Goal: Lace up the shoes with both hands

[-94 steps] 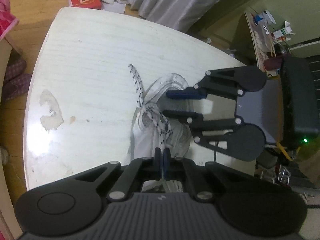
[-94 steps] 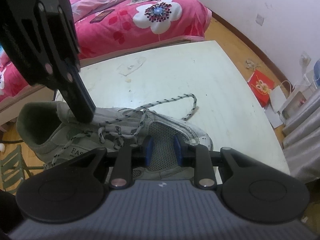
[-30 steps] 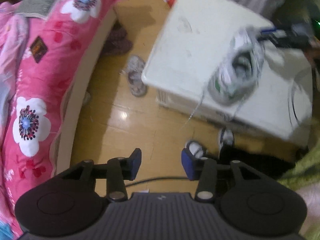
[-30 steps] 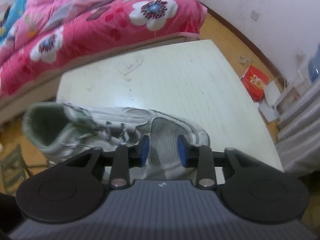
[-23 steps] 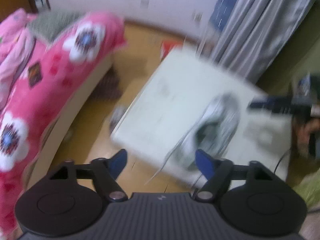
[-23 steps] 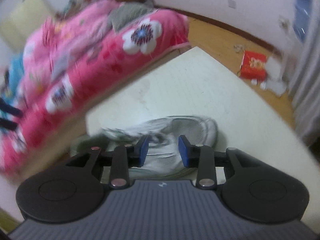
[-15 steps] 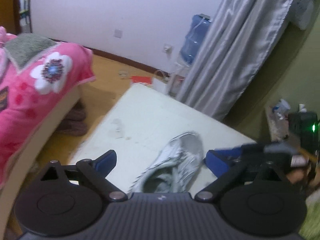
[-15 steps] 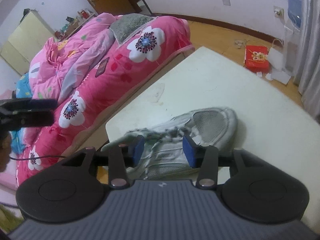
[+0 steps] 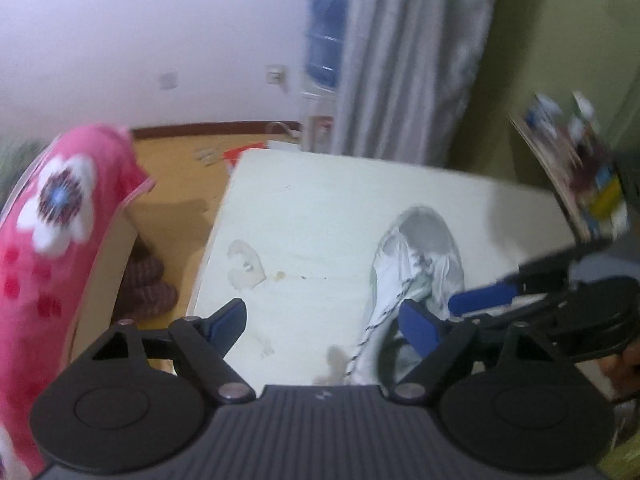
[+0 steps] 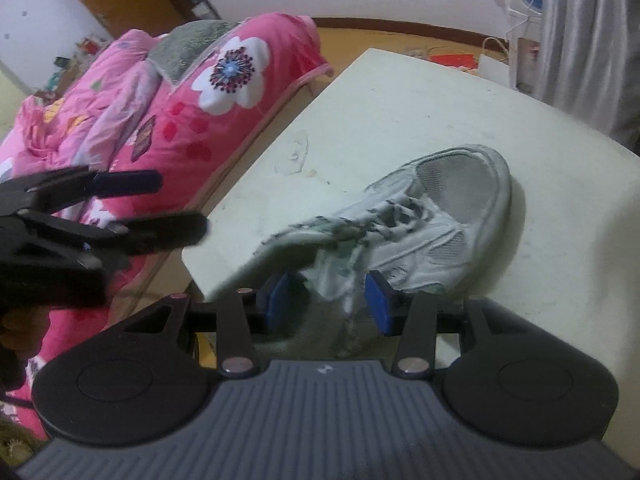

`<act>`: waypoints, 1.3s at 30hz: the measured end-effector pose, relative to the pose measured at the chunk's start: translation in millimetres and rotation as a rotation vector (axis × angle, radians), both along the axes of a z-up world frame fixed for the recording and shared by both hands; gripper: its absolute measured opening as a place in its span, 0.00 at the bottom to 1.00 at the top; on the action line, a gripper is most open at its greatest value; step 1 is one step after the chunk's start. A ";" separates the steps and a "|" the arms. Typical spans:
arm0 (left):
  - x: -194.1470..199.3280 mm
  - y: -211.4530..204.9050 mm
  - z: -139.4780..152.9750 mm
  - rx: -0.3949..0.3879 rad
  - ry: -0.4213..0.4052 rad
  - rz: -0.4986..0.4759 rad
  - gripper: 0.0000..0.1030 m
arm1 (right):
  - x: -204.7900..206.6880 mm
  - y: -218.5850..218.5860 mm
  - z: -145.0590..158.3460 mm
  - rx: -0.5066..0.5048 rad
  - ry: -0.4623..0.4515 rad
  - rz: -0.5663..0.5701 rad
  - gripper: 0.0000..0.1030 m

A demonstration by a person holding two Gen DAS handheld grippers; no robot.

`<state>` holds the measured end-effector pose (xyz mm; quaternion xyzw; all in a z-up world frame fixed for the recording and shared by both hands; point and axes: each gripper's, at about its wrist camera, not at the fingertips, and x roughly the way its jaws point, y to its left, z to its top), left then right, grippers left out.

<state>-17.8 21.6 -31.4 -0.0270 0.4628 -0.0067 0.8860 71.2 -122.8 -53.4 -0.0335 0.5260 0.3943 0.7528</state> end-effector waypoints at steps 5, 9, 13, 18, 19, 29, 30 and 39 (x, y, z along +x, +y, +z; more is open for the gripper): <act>14.3 15.5 -18.2 -0.129 0.080 -0.069 0.48 | -17.3 27.8 -7.9 -0.171 -0.128 -0.001 0.40; 26.0 22.7 -30.8 -0.186 0.122 -0.163 0.36 | -17.4 22.9 -12.0 -0.197 -0.102 -0.099 0.29; 37.7 20.5 -40.7 -0.239 0.156 -0.337 0.36 | -22.8 22.8 -10.8 -0.209 -0.108 -0.148 0.25; 47.5 13.1 -50.8 -0.195 0.176 -0.478 0.24 | -25.0 22.6 -11.0 -0.208 -0.099 -0.196 0.24; 49.9 15.4 -51.5 -0.215 0.180 -0.477 0.22 | -25.5 22.1 -11.4 -0.206 -0.098 -0.204 0.25; 64.6 33.3 -58.8 -0.388 0.248 -0.437 0.10 | -30.9 21.6 -8.6 -0.209 -0.101 -0.237 0.25; 64.6 35.6 -58.8 -0.403 0.253 -0.424 0.09 | -31.3 21.2 -8.3 -0.209 -0.101 -0.241 0.25; 60.3 36.5 -56.9 -0.412 0.271 -0.427 0.06 | -36.1 18.9 -6.7 -0.219 -0.106 -0.260 0.21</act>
